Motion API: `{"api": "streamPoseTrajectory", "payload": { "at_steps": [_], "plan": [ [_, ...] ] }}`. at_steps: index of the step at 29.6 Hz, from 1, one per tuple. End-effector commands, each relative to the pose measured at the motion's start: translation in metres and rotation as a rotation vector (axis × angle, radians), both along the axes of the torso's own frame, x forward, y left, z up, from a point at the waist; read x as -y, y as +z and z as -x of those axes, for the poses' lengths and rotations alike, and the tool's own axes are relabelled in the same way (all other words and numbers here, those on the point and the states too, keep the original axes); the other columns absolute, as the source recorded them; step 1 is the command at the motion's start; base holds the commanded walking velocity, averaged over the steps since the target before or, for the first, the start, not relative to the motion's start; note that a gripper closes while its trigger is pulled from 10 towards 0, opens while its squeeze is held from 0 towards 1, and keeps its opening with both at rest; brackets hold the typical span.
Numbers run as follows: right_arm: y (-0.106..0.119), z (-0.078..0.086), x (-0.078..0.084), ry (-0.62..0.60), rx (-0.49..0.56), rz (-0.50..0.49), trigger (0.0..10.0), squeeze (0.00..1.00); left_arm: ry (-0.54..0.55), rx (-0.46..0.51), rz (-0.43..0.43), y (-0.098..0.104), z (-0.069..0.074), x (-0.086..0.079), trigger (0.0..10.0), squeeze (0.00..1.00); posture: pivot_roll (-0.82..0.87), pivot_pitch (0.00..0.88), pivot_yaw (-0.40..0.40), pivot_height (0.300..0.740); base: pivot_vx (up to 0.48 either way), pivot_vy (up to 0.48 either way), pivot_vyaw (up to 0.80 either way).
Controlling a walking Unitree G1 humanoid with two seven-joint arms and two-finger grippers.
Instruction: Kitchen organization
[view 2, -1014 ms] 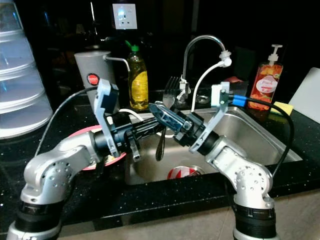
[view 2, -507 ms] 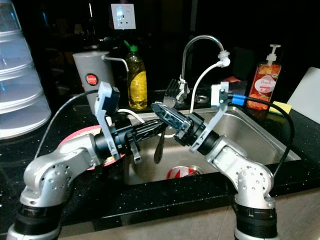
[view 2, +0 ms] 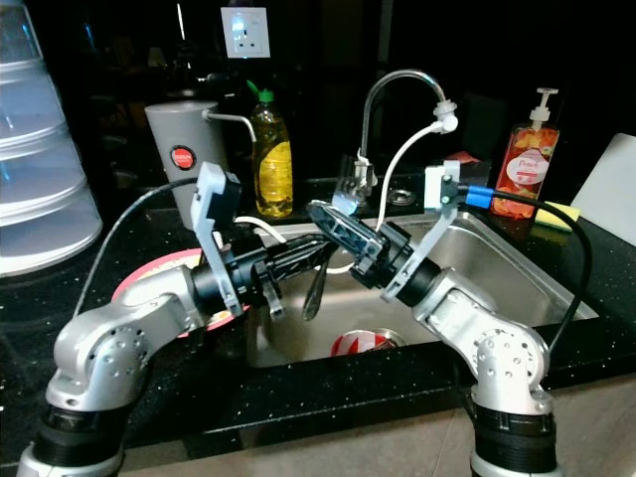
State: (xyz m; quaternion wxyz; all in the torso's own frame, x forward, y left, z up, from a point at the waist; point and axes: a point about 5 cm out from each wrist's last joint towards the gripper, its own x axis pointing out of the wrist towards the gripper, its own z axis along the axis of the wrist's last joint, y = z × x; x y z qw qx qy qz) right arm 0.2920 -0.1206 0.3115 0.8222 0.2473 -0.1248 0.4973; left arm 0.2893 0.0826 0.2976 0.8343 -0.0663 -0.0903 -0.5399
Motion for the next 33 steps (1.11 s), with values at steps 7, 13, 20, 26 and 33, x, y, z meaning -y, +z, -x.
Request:
{"api": "streamPoseTrajectory", "payload": {
  "at_steps": [7,13,20,26,33],
  "plan": [
    [-0.009,-0.008,0.000,-0.081,-0.012,0.049,10.0,0.00,0.045,0.040,0.083,0.013,0.000,-0.018,10.0,0.00,-0.08,0.032,-0.031,0.740,0.000,0.000,0.00],
    [-0.039,-0.039,0.000,-0.332,-0.118,0.134,10.0,0.00,0.113,0.042,0.123,0.017,-0.001,-0.035,10.0,0.00,-0.07,0.030,-0.031,0.740,0.000,0.000,0.00],
    [-0.064,-0.052,-0.009,-0.351,-0.220,0.087,10.0,0.00,0.182,0.051,0.129,0.018,-0.004,-0.047,10.0,0.00,-0.07,0.022,-0.036,0.740,0.000,0.000,0.00],
    [-0.100,-0.067,-0.020,-0.422,-0.298,0.125,10.0,0.51,0.270,0.058,0.157,0.023,-0.007,-0.068,10.0,0.00,-0.05,0.023,-0.041,0.740,0.000,0.000,0.00],
    [-0.104,-0.073,-0.018,-0.518,-0.242,0.156,10.0,1.00,0.285,0.048,0.153,0.020,-0.007,-0.070,10.0,0.00,-0.05,0.025,-0.044,0.740,0.000,0.000,0.00]
  ]
}}
